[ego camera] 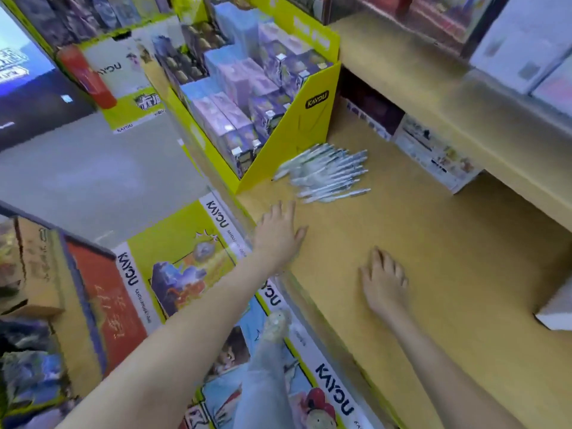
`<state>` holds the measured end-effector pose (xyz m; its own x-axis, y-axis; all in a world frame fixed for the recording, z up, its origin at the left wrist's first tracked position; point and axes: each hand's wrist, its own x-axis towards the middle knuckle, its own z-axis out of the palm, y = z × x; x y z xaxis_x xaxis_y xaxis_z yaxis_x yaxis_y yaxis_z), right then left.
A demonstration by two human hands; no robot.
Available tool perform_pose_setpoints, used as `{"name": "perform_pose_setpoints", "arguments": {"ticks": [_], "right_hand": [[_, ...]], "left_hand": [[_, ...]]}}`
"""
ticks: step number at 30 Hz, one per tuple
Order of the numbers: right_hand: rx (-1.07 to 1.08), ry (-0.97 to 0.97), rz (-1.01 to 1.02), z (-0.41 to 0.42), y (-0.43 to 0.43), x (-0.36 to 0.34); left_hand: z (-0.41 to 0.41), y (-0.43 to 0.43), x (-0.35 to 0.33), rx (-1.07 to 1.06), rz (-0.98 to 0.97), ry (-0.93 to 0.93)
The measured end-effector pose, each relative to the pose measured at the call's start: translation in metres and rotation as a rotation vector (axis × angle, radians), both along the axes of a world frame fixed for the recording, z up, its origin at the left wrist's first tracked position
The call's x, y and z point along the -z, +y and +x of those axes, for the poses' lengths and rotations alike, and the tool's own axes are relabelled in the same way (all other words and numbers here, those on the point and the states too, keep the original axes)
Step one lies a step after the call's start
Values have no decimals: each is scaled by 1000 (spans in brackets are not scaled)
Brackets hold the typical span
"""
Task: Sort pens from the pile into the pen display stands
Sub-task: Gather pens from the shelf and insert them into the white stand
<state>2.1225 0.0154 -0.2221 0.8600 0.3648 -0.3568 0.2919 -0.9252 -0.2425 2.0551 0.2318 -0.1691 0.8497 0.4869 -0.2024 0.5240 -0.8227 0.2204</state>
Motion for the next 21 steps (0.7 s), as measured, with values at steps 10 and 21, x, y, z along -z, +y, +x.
{"name": "perform_pose_setpoints", "arguments": {"ticks": [10, 21], "right_hand": [[353, 32, -26, 99, 119, 3], [621, 267, 443, 133, 137, -1]], "left_hand": [[159, 81, 36, 143, -75, 99], [175, 69, 43, 142, -47, 135]]}}
